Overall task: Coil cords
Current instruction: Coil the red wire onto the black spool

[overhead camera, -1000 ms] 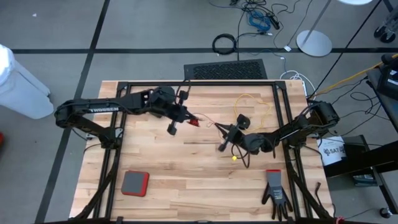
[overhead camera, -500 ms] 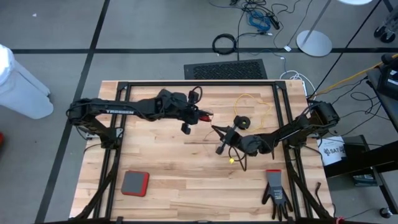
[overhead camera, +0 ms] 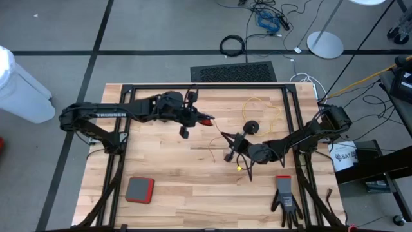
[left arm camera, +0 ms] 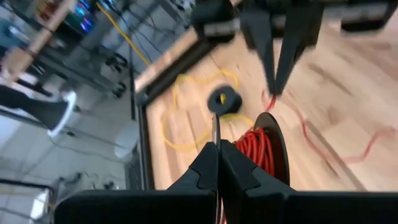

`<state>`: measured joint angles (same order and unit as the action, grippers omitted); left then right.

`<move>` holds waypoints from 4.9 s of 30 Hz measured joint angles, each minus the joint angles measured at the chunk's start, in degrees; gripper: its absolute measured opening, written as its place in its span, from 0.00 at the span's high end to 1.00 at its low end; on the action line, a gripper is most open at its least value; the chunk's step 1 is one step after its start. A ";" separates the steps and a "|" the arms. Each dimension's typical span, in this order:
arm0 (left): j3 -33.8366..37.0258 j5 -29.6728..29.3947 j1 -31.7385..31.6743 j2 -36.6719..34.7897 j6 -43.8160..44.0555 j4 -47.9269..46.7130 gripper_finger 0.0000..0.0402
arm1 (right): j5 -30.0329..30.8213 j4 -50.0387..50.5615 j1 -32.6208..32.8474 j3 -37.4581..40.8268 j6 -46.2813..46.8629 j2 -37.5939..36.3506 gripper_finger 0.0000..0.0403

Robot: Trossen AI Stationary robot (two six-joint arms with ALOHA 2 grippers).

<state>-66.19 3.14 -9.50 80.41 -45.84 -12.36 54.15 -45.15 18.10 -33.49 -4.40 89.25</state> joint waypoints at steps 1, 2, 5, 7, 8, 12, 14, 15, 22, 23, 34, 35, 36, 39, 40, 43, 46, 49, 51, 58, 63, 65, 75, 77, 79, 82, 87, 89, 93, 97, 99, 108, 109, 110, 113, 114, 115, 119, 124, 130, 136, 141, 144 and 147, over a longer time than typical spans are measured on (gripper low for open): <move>0.00 -0.07 -0.30 0.00 0.02 -0.99 1.00 | -0.01 -0.13 0.25 -0.01 -0.14 0.00 1.00; 0.00 -0.25 -0.62 0.00 0.01 -2.20 1.00 | 0.01 -0.33 0.46 -0.01 -0.19 0.00 1.00; 0.00 -1.52 -1.20 0.02 0.00 -4.23 1.00 | 0.05 -1.14 0.90 -0.01 -0.59 0.00 1.00; 0.00 -1.90 -1.47 0.02 -0.03 -4.12 1.00 | 0.10 -1.52 1.23 -0.01 -0.74 0.00 1.00; 0.00 -2.01 -1.55 0.02 -0.13 -3.71 1.00 | 0.09 -1.79 1.43 0.01 -0.82 0.00 1.00; 0.00 -4.69 -1.64 0.28 -2.48 -2.85 1.00 | 0.05 -4.42 2.00 0.01 -2.63 0.00 1.00; 0.00 -4.93 -1.72 1.10 -2.98 -2.96 1.00 | 0.10 -6.23 2.28 0.01 -4.28 0.00 1.00; 0.02 -4.98 -1.78 1.80 -3.02 -3.28 1.00 | 0.15 -7.42 2.34 0.01 -5.17 0.00 1.00; 0.07 -4.96 -1.75 5.84 -4.22 -3.19 1.00 | 2.71 -11.21 3.04 0.01 -9.21 -0.02 1.00; 0.09 -4.97 -1.75 6.19 -4.24 -3.11 1.00 | 2.95 -10.98 3.03 0.01 -9.19 -0.02 1.00; -0.65 -4.70 -0.76 5.11 -4.15 -0.75 1.00 | -8.07 8.66 -5.00 0.07 5.36 0.68 0.85; -0.78 -4.45 -0.49 5.01 -4.07 -0.82 1.00 | -9.88 8.51 -6.06 0.11 4.77 1.02 0.83; -0.92 -4.19 -0.16 4.92 -4.05 -1.13 1.00 | -12.12 7.67 -7.28 0.12 3.80 1.59 0.80; -1.71 -3.95 0.63 4.88 -4.04 -0.86 1.00 | -17.36 4.74 -10.40 0.10 1.62 3.60 0.74; -1.90 -3.87 0.85 4.86 -4.04 -0.96 1.00 | -18.74 3.99 -11.34 0.10 1.01 4.44 0.73; -2.39 -3.82 1.59 4.85 -4.09 -1.05 1.00 | -23.23 -0.17 -13.84 0.12 -0.61 7.71 0.69; -2.87 -3.25 2.28 4.85 -4.07 -0.92 1.00 | -26.01 -5.18 -15.50 0.12 -2.24 11.12 0.68; -3.30 -3.19 2.99 4.85 -4.09 -1.00 1.00 | -27.77 -9.94 -16.41 0.12 -4.14 14.08 0.68; -3.52 -3.15 3.33 4.85 -4.09 -0.94 1.00 | -30.49 -12.52 -17.10 0.12 -4.57 15.69 0.68; -4.32 -3.08 4.40 4.85 -4.08 -0.94 1.00 | -31.49 -13.42 -19.05 0.12 -3.78 17.93 0.68; -4.55 -1.82 4.82 4.85 -4.00 -0.57 1.00 | -32.12 -13.31 -19.99 0.12 -3.26 18.18 0.68; -4.55 -1.73 4.94 4.85 -4.00 -0.34 1.00 | -32.21 -13.33 -20.27 0.10 -3.30 18.18 0.68; -4.61 -1.66 5.14 4.85 -3.76 -0.17 1.00 | -37.94 -11.12 -21.91 -6.02 -3.85 21.81 0.68; -4.61 -1.64 5.14 4.85 -3.47 -0.45 1.00 | -37.49 -10.99 -21.91 -6.57 -3.46 22.66 0.70; -4.63 -1.64 5.14 4.85 -3.37 -0.65 1.00 | -37.07 -10.84 -21.96 -6.67 -2.99 23.18 0.73; -4.63 -1.64 5.14 4.85 -3.37 -0.91 1.00 | -36.37 -10.84 -22.06 -6.53 -2.69 23.13 0.78; -4.63 -1.62 5.14 4.85 -3.39 -0.88 1.00 | -36.42 -10.61 -21.97 -6.37 -3.11 22.69 0.83; -4.63 -1.62 5.14 4.85 -3.38 -1.16 1.00 | -36.52 -9.98 -21.78 -6.37 -3.12 22.67 0.83; -4.63 -1.60 5.14 4.85 -2.95 -2.16 1.00 | -36.53 -8.80 -21.20 -6.37 -2.87 22.66 0.84; -4.63 -1.60 5.14 4.85 -2.92 -2.35 1.00 | -36.41 -8.65 -20.97 -6.37 -2.48 22.64 0.84; -4.63 -1.60 5.14 4.85 -2.90 -2.33 1.00 | -36.26 -8.65 -21.01 -6.37 -2.27 22.64 0.86; -4.63 -1.60 5.11 4.85 -2.73 -3.64 1.00 | -36.25 -8.26 -20.99 -6.37 -2.25 22.60 0.99; -4.63 -1.60 5.07 4.85 -2.73 -4.12 1.00 | -36.25 -8.08 -20.99 -6.37 -2.16 22.60 0.99; -4.63 -1.60 5.07 4.85 -2.73 -4.54 1.00 | -36.24 -7.81 -21.01 -6.37 -1.83 22.60 0.99; -4.63 -1.60 4.97 4.85 -2.75 -6.23 1.00 | -36.24 -6.51 -21.01 -6.37 -1.10 22.60 1.00; -4.63 -1.60 4.83 4.85 -2.80 -6.96 1.00 | -36.24 -5.87 -21.00 -6.35 -0.76 22.60 1.00; -4.63 -1.56 4.61 4.85 -2.96 -8.01 1.00 | -36.24 -5.36 -20.98 -6.35 -0.32 22.60 1.00; -4.63 -1.55 2.83 4.83 -2.99 -13.39 1.00 | -36.24 -3.89 -20.46 -6.35 1.79 22.03 1.00; -4.61 -1.45 0.01 4.83 -2.52 -18.76 1.00 | -36.22 -1.08 -18.84 -6.32 3.12 19.24 1.00; -4.59 0.46 -2.01 5.18 -2.45 -18.71 1.00 | -36.12 1.40 -17.40 -6.32 4.00 13.56 1.00; -4.57 -1.88 -1.90 8.92 -2.49 -12.82 1.00 | -36.02 1.57 -16.08 -6.32 3.93 8.29 1.00; -4.57 -6.93 -1.24 12.97 -2.73 -3.51 1.00 | -32.43 1.66 -14.58 -6.32 3.88 6.60 1.00; -4.55 -8.74 -1.06 15.11 -2.51 2.47 1.00 | -27.26 1.75 -13.45 -6.32 3.34 6.49 1.00; -4.55 -10.76 -0.42 16.99 -1.44 8.68 1.00 | -20.28 1.59 -12.64 -6.32 2.70 6.49 1.00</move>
<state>-70.74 -7.62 -9.92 97.40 -47.28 -3.69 33.87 -43.56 5.45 -39.81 -1.71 95.74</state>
